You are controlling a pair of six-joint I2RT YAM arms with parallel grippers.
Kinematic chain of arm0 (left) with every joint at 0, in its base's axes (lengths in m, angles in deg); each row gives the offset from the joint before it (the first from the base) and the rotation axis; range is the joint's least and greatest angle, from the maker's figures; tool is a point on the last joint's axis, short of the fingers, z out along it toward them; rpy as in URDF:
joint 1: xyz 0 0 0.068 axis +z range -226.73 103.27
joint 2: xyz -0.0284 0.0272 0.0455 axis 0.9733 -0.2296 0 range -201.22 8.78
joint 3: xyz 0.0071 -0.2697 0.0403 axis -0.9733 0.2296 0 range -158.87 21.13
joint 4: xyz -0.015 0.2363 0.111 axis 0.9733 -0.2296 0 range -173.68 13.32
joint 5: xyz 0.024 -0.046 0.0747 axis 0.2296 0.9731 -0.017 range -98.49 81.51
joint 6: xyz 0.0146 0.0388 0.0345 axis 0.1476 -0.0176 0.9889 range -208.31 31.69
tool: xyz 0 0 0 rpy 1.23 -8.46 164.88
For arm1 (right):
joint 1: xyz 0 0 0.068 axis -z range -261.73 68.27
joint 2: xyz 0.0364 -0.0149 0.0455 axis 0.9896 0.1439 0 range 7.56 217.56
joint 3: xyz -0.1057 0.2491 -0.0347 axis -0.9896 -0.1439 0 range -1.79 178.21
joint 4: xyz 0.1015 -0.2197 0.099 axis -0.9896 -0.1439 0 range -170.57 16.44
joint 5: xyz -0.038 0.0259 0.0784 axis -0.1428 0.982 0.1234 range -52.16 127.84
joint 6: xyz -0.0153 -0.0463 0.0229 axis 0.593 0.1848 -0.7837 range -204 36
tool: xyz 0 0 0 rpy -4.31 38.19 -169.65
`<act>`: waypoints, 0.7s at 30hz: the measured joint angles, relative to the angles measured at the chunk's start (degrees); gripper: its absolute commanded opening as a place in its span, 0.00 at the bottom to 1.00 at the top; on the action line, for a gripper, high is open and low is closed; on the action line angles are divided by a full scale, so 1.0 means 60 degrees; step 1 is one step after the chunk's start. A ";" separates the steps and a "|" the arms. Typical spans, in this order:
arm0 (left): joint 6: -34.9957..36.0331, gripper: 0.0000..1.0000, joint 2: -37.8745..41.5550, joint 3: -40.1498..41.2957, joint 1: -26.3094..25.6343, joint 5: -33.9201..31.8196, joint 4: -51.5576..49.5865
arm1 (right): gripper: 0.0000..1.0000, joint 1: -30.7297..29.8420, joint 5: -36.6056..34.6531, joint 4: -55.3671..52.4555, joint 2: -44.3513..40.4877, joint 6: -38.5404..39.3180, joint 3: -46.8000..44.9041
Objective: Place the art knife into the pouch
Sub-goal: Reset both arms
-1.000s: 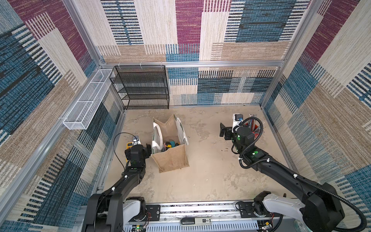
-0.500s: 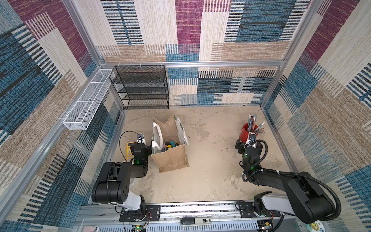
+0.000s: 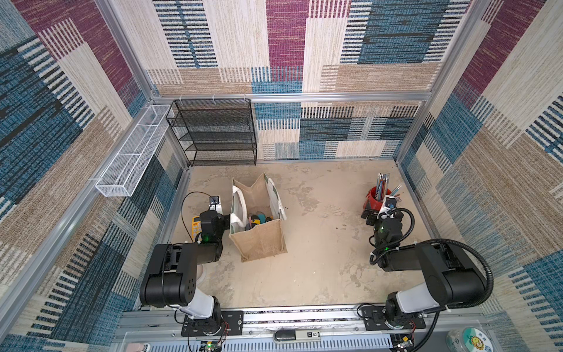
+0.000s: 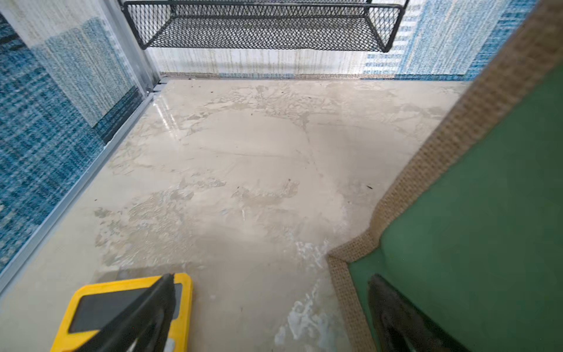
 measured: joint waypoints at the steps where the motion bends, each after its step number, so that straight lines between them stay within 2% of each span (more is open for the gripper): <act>1: 0.0007 0.99 -0.0004 -0.0007 -0.0011 0.0047 -0.0033 | 0.99 0.0051 0.0189 0.0084 -0.0004 0.0007 -0.0095; 7: 0.0033 0.99 -0.0022 -0.0106 0.0095 0.0452 -0.0186 | 0.99 0.0390 0.1767 0.0670 0.0470 0.0168 -0.0295; 21: 0.0033 0.99 -0.0018 -0.0106 0.0084 0.0477 -0.0189 | 1.00 0.0539 0.2364 0.0889 0.0477 0.0175 -0.0251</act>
